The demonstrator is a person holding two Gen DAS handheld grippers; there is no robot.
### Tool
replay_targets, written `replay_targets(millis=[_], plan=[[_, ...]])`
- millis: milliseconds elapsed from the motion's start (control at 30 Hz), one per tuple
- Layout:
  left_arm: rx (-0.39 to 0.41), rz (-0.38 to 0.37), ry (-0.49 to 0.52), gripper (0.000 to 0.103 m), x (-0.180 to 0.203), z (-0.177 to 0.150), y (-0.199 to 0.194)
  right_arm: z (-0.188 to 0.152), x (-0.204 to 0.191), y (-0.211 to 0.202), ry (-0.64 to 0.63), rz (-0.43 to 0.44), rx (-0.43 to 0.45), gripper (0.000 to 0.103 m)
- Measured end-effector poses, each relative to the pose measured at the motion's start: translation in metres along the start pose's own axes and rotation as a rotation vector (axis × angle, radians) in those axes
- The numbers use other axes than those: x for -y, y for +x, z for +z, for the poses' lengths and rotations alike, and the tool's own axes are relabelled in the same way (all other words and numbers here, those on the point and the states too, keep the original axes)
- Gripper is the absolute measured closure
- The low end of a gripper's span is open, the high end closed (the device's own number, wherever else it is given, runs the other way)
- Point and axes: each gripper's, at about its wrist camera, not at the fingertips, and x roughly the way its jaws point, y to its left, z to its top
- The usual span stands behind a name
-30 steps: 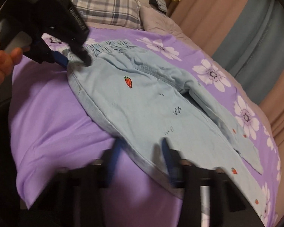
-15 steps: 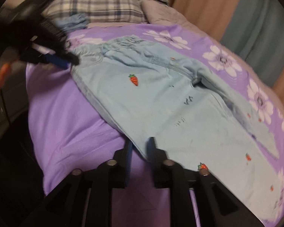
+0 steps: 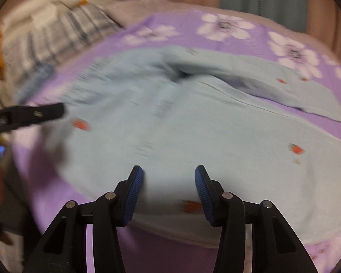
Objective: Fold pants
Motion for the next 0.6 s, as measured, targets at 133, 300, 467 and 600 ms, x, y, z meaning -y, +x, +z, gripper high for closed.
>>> replay_targets(millis=[133, 300, 467, 600], plan=[[0.019, -0.016, -0.026, 0.052, -0.029, 0.003, 0.001, -0.012, 0.038, -0.008, -0.002, -0.164, 0.005, 0.051], [0.046, -0.024, -0.023, 0.053, -0.052, 0.027, -0.009, -0.026, 0.133, -0.022, 0.186, -0.292, -0.04, 0.047], [0.109, 0.029, 0.003, 0.029, -0.053, 0.065, -0.009, -0.004, 0.185, -0.032, 0.232, -0.462, -0.071, 0.047], [0.104, -0.026, -0.036, 0.028, -0.057, 0.104, 0.012, 0.046, 0.154, -0.031, 0.076, -0.254, 0.043, 0.047]])
